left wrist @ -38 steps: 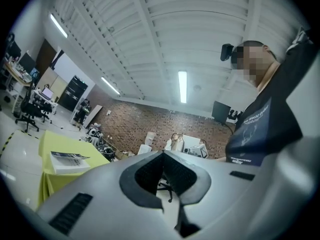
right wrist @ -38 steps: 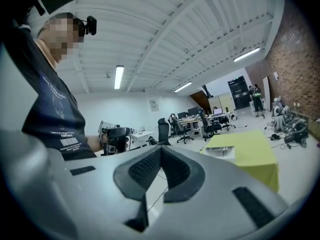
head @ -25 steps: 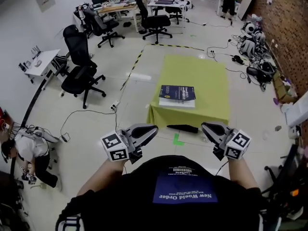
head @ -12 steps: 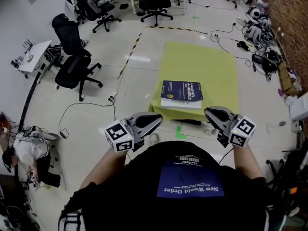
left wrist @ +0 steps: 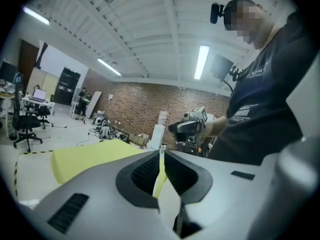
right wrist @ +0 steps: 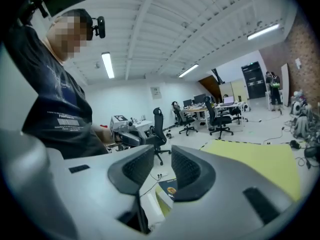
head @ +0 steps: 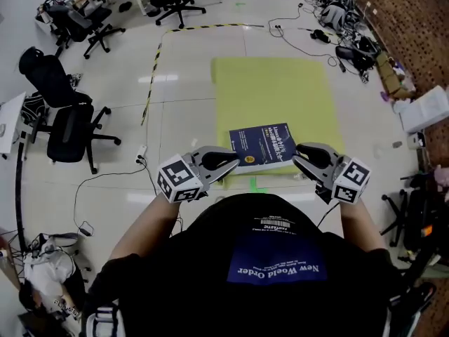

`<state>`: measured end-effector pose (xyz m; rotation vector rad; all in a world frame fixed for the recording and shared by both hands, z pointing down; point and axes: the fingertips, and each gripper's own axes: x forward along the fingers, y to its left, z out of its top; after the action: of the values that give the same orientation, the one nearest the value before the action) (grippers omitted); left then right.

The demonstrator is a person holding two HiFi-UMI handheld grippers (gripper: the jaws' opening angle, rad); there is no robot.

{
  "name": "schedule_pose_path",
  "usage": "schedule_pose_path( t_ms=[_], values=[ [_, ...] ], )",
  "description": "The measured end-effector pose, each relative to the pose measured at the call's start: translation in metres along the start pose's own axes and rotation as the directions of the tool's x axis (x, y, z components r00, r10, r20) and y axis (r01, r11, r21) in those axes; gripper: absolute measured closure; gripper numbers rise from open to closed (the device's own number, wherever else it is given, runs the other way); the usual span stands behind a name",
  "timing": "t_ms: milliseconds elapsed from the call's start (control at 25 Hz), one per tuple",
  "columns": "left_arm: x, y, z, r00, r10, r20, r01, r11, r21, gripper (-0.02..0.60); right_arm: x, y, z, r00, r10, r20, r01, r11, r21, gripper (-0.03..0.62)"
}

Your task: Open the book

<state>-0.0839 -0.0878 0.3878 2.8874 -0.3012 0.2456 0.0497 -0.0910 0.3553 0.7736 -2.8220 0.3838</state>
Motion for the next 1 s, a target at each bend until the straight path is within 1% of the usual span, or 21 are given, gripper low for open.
schedule_pose_path(
  t_ms=[80,120,200,240,280,320,400,440,520,600,640,680,720,760,800,840,920,1000],
  values=[
    [0.017,0.010,-0.015,0.995,-0.041,-0.086,0.044,0.999,0.027,0.529,0.008,-0.005,-0.008,0.998,0.022,-0.054,-0.023,1.000,-0.021,0.486],
    [0.026,0.013,-0.024,0.989,-0.056,-0.135,0.063,0.997,0.048,0.512,0.011,-0.008,-0.014,0.996,0.036,-0.085,-0.040,0.999,-0.037,0.470],
    [0.047,0.016,-0.045,0.966,-0.068,-0.249,0.093,0.992,0.090,0.465,0.016,-0.018,-0.028,0.985,0.070,-0.160,-0.084,0.993,-0.085,0.434],
    [0.058,0.017,-0.057,0.949,-0.063,-0.310,0.102,0.988,0.113,0.441,0.019,-0.024,-0.038,0.974,0.086,-0.209,-0.112,0.987,-0.118,0.414],
    [0.068,0.020,-0.069,0.927,-0.051,-0.371,0.108,0.985,0.136,0.424,0.021,-0.032,-0.049,0.958,0.098,-0.270,-0.144,0.977,-0.156,0.397],
    [0.079,0.023,-0.083,0.904,-0.033,-0.427,0.112,0.981,0.160,0.406,0.024,-0.040,-0.063,0.935,0.111,-0.338,-0.184,0.964,-0.193,0.381],
    [0.098,0.029,-0.110,0.855,0.011,-0.519,0.110,0.973,0.203,0.391,0.027,-0.055,-0.093,0.880,0.145,-0.452,-0.281,0.926,-0.250,0.361],
    [0.107,0.032,-0.124,0.831,0.035,-0.555,0.107,0.969,0.221,0.387,0.029,-0.062,-0.109,0.856,0.164,-0.491,-0.328,0.905,-0.269,0.353],
    [0.120,0.035,-0.151,0.782,0.079,-0.618,0.106,0.961,0.257,0.387,0.034,-0.072,-0.140,0.815,0.202,-0.543,-0.411,0.863,-0.295,0.344],
    [0.127,0.033,-0.181,0.724,0.109,-0.681,0.128,0.949,0.288,0.386,0.036,-0.077,-0.173,0.771,0.221,-0.597,-0.479,0.820,-0.315,0.335],
    [0.129,0.032,-0.194,0.699,0.116,-0.706,0.143,0.944,0.296,0.386,0.036,-0.080,-0.189,0.750,0.214,-0.626,-0.505,0.797,-0.331,0.332],
    [0.130,0.033,-0.206,0.678,0.120,-0.725,0.156,0.940,0.302,0.385,0.037,-0.085,-0.204,0.732,0.197,-0.652,-0.524,0.775,-0.354,0.324],
    [0.132,0.035,-0.217,0.663,0.123,-0.738,0.168,0.937,0.307,0.385,0.038,-0.090,-0.218,0.720,0.173,-0.672,-0.536,0.754,-0.380,0.324],
    [0.134,0.037,-0.225,0.652,0.129,-0.747,0.177,0.932,0.315,0.385,0.039,-0.096,-0.232,0.713,0.147,-0.686,-0.540,0.738,-0.404,0.324],
    [0.135,0.040,-0.231,0.647,0.135,-0.751,0.185,0.927,0.326,0.385,0.040,-0.101,-0.243,0.710,0.121,-0.694,-0.539,0.728,-0.424,0.324],
    [0.135,0.042,-0.235,0.647,0.140,-0.749,0.192,0.922,0.338,0.380,0.041,-0.105,-0.252,0.708,0.096,-0.700,-0.534,0.722,-0.440,0.325],
    [0.136,0.044,-0.236,0.659,0.141,-0.739,0.199,0.914,0.353,0.380,0.039,-0.110,-0.267,0.705,0.055,-0.707,-0.527,0.707,-0.471,0.324],
    [0.137,0.044,-0.235,0.673,0.146,-0.725,0.205,0.905,0.372,0.380,0.038,-0.111,-0.276,0.712,0.020,-0.701,-0.525,0.679,-0.513,0.326]
  ],
)
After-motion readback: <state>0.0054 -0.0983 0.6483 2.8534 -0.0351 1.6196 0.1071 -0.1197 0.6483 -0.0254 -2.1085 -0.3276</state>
